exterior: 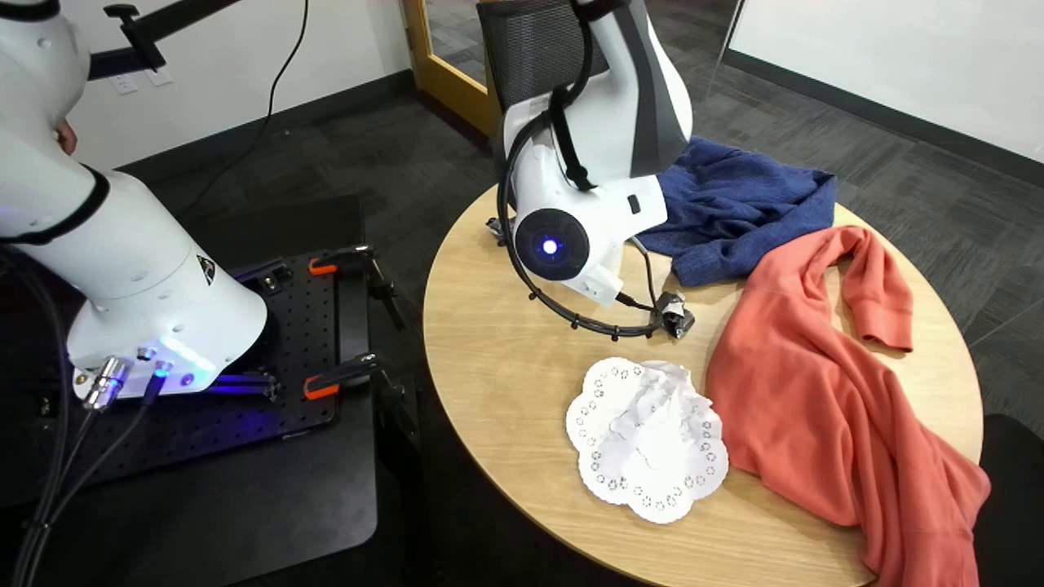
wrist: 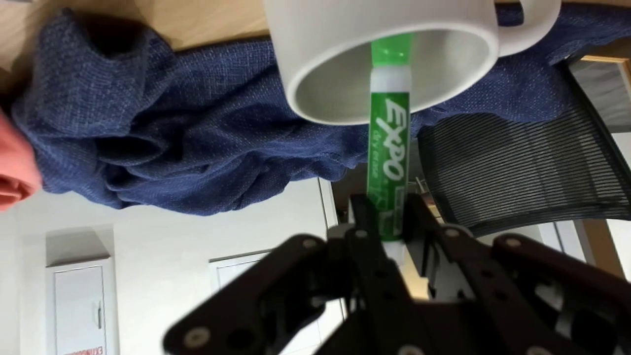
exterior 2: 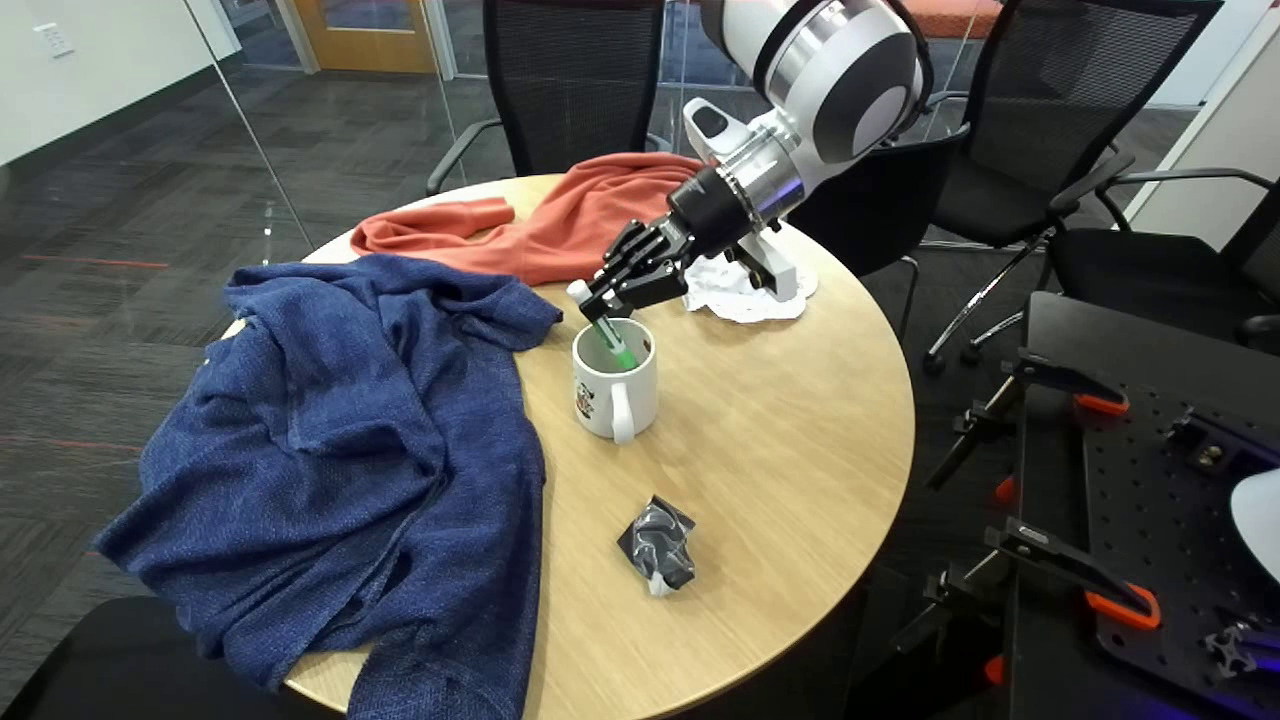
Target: Put the marker in the mug
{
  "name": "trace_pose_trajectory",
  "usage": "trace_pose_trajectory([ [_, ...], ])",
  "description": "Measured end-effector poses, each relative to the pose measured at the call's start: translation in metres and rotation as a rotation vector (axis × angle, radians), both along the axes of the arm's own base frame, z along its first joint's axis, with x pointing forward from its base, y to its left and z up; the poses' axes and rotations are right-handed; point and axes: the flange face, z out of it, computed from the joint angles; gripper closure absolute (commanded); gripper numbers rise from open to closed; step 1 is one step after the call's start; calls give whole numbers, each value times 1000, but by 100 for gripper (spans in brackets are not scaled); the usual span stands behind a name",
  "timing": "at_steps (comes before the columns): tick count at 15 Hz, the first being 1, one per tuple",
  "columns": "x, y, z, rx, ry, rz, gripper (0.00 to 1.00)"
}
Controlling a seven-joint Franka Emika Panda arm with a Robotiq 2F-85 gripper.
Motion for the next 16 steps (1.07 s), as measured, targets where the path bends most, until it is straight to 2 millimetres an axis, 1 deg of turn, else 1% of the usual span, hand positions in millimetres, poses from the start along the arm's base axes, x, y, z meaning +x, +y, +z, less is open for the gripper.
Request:
trace_pose_trajectory([
  [3,-2,0,-4,1,8,-3,25],
  [6,-2,-1,-5,0,9,-4,3],
  [7,-2,-1,-4,0,8,-4,0],
  [10,2,0,4,-1,-8,-2,0],
  [12,8,1,17,-3,-34,2,0],
  [16,20,7,52,-15,-109,22,0],
])
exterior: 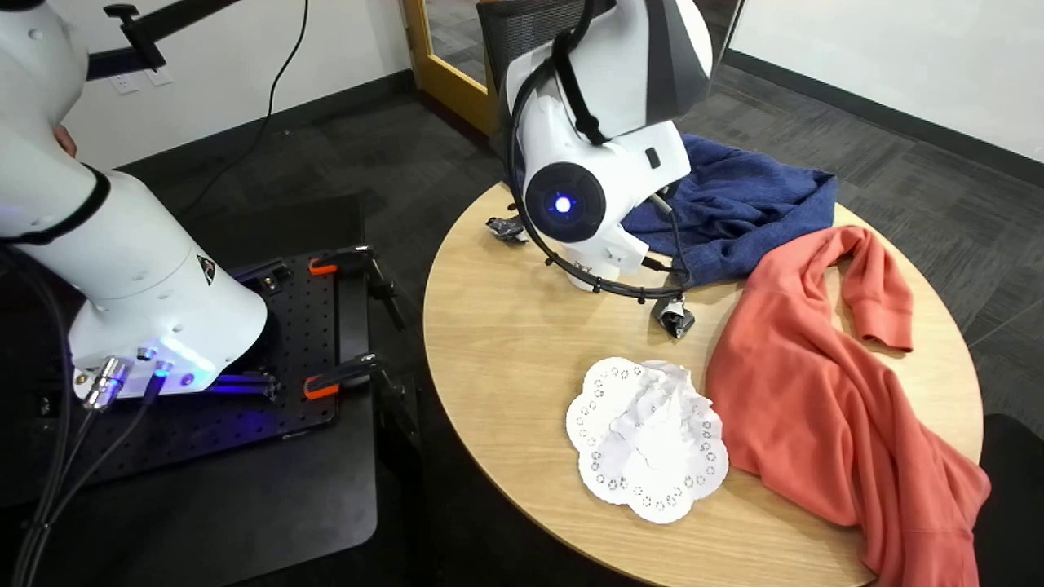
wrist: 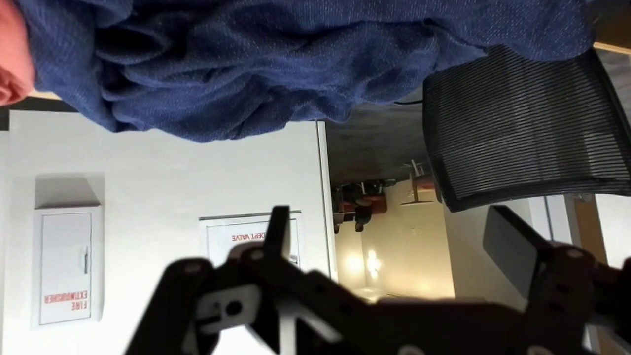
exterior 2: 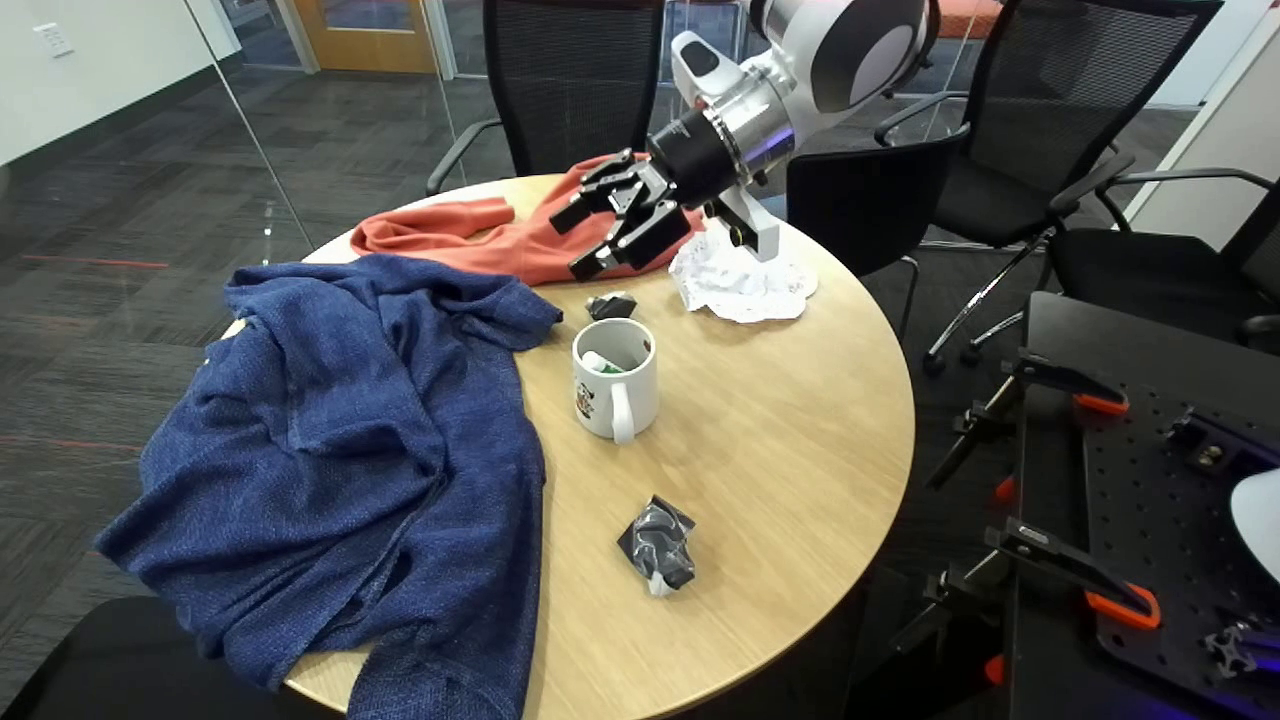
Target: Put the marker in the mug
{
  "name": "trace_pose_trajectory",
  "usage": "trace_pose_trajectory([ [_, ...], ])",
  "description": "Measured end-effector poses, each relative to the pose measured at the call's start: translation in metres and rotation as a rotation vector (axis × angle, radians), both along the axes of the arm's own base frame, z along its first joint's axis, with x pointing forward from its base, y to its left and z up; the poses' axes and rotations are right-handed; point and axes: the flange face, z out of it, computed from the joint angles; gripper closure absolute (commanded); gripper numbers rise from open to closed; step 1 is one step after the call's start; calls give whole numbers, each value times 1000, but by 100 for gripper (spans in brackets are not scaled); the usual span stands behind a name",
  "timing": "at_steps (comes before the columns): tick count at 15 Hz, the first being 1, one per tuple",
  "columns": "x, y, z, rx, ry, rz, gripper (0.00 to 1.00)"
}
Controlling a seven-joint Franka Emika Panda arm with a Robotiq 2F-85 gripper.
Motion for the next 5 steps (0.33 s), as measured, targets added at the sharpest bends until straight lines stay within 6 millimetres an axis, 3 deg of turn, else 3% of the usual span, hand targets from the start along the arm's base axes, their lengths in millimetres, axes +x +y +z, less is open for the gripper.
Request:
trace_pose_trajectory([
  [3,5,3,18,-2,-32,6,0],
  [5,4,3,15,-2,-26,6,0],
])
